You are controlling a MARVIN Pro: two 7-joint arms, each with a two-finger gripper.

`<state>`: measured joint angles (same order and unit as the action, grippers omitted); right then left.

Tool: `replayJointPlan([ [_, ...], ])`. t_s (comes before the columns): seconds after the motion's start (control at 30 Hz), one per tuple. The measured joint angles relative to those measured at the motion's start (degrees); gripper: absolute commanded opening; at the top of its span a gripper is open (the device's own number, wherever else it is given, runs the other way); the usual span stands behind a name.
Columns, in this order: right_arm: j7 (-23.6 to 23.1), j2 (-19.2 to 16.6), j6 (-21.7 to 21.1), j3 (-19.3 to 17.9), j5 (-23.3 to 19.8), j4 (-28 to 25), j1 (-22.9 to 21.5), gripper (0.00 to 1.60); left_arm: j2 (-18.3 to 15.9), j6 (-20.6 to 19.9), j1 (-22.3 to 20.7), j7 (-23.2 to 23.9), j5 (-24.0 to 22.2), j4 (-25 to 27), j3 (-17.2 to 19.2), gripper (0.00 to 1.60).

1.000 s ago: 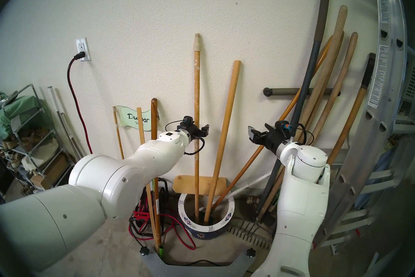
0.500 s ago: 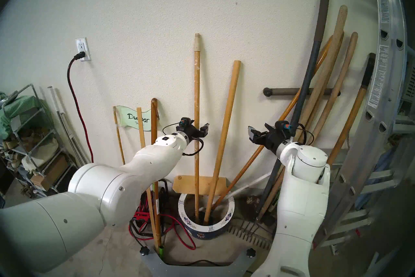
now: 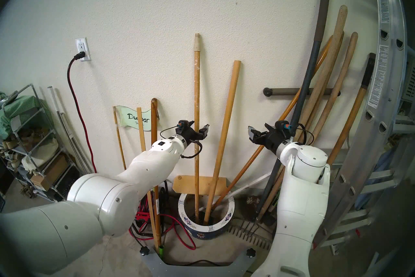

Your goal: Put wooden sticks into the pot

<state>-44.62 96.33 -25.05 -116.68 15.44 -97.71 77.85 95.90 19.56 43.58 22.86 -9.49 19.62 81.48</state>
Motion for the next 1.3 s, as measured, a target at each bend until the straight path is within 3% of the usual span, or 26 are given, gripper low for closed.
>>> replayJointPlan([
  [0.5, 0.0, 0.0, 0.0, 0.0, 0.0, 0.0, 0.0, 1.60, -0.7, 2.5, 5.4, 4.3, -1.5, 8.6, 1.3, 1.60],
  [1.3, 0.0, 0.0, 0.0, 0.0, 0.0, 0.0, 0.0, 1.60, -1.6, 4.9, 16.1, 6.4, -3.5, 22.3, 3.5, 1.60],
])
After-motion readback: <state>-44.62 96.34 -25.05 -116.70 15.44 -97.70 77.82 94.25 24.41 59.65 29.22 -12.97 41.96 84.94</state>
